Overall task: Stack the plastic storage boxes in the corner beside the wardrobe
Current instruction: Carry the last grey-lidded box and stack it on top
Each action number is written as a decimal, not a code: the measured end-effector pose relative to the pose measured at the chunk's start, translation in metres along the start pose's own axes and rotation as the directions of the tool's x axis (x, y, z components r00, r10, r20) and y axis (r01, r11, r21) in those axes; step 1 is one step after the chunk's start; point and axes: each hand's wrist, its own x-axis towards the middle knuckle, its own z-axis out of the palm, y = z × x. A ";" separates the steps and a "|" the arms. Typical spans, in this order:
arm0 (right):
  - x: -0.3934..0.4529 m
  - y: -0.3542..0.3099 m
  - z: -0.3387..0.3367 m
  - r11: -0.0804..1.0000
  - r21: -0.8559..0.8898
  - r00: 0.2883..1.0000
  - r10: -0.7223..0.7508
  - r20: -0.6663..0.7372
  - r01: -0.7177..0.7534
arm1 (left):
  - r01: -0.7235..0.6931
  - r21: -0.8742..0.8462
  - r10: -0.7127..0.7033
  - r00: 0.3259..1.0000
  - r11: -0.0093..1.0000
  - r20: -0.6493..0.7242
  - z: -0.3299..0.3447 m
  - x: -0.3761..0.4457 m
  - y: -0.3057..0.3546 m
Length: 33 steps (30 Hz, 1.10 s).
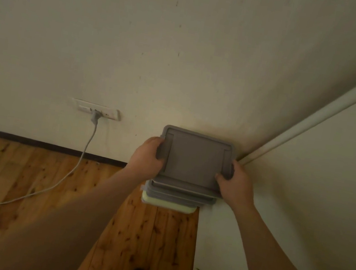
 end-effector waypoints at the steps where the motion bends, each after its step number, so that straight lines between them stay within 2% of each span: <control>1: -0.001 -0.001 0.000 1.000 -0.008 1.000 0.006 0.003 -0.006 | 0.001 0.000 -0.001 1.000 1.000 0.004 0.000 -0.001 0.000; 16: -0.006 -0.007 0.003 0.996 -0.081 0.999 0.042 0.002 -0.042 | -0.043 0.055 0.040 0.997 0.998 0.063 0.000 -0.005 -0.010; 22: -0.011 -0.005 0.004 0.997 -0.068 0.998 0.048 0.032 -0.046 | -0.043 0.111 0.035 0.997 0.993 0.073 0.001 0.000 -0.012; 33: -0.002 -0.009 0.005 0.993 -0.085 0.991 0.089 0.104 -0.081 | -0.015 0.098 0.007 0.996 0.995 0.086 0.000 -0.006 -0.013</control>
